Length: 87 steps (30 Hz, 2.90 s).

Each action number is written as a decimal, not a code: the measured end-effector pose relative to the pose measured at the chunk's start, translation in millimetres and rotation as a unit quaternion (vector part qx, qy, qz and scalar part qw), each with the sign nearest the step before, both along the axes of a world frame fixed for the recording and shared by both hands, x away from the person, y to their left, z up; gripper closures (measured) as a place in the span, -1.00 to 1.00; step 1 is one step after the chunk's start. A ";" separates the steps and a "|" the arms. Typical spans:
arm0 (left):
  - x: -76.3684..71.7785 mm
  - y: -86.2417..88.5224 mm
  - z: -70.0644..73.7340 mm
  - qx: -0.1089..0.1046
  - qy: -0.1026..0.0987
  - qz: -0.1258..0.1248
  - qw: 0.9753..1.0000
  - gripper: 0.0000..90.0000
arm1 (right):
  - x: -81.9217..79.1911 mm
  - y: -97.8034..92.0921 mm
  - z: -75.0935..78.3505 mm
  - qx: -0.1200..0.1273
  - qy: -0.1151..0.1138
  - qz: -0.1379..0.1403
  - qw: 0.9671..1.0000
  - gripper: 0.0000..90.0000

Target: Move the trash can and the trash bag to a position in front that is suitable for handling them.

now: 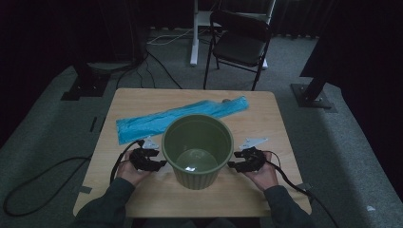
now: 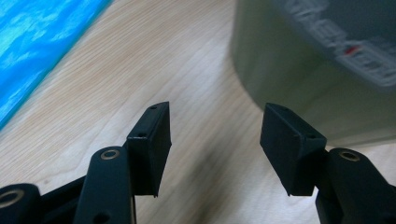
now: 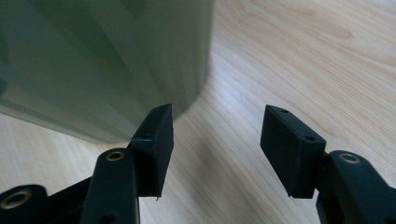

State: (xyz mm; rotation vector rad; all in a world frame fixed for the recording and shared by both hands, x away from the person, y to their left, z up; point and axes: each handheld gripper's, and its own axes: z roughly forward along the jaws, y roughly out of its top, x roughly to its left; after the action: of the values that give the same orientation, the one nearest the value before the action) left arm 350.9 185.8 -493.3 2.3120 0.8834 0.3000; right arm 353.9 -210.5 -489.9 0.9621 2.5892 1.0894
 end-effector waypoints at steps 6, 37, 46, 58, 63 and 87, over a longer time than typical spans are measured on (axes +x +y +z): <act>-2.8 -2.3 2.2 -0.003 -0.002 -0.008 1.000 -0.05 | -3.2 9.3 4.2 0.000 -0.013 0.017 1.000 -0.03; 21.7 -42.5 3.8 -0.026 -0.001 -0.025 0.999 0.14 | 4.2 -18.3 6.7 -0.004 -0.023 -0.034 0.999 0.03; 27.3 -32.7 1.8 0.011 -0.006 -0.018 1.000 0.17 | 6.8 -19.5 6.5 -0.001 -0.022 -0.033 0.999 0.01; 61.8 4.0 8.2 0.011 -0.013 0.043 0.999 0.17 | 8.5 -21.2 5.8 0.000 -0.021 -0.031 0.999 -0.01; 74.7 12.9 8.9 0.021 -0.015 0.062 0.998 0.18 | 8.5 -21.4 5.5 0.001 -0.020 -0.030 0.999 -0.01; 130.5 24.0 -16.2 0.070 0.009 0.109 0.992 0.24 | 7.8 -20.0 1.2 -0.010 -0.014 -0.025 1.000 -0.03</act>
State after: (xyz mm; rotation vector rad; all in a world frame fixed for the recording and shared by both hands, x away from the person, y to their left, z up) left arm 481.5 209.8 -509.5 2.3508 1.1611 0.4468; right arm 361.7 -230.5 -488.7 0.9938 2.5355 1.0559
